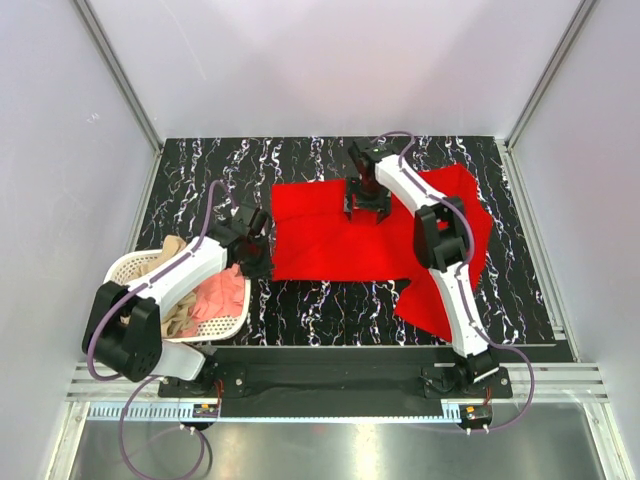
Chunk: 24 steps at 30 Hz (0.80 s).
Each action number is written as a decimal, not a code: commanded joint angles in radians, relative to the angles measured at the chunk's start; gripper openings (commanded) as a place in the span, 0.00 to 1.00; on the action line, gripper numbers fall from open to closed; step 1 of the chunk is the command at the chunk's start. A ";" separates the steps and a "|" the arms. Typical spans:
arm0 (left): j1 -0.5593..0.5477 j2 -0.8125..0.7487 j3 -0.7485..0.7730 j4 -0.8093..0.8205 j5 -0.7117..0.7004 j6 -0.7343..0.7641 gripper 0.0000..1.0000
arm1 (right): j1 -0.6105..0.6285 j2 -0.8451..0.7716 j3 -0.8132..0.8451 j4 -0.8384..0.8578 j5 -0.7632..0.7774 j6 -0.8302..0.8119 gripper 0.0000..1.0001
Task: Fold and stack the t-shirts
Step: Fold the tshirt
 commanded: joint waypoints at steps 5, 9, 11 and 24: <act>0.000 0.081 0.044 -0.017 -0.178 0.035 0.00 | 0.018 0.041 0.093 -0.012 0.146 -0.017 0.84; 0.015 0.170 0.072 -0.005 -0.170 0.037 0.00 | 0.032 0.061 0.093 0.014 0.152 -0.040 0.84; 0.018 0.207 0.092 0.014 -0.150 0.040 0.00 | 0.034 0.078 0.122 0.013 0.149 -0.042 0.84; 0.141 0.473 0.334 0.026 -0.077 0.068 0.00 | 0.032 0.295 0.385 0.041 0.057 -0.045 0.84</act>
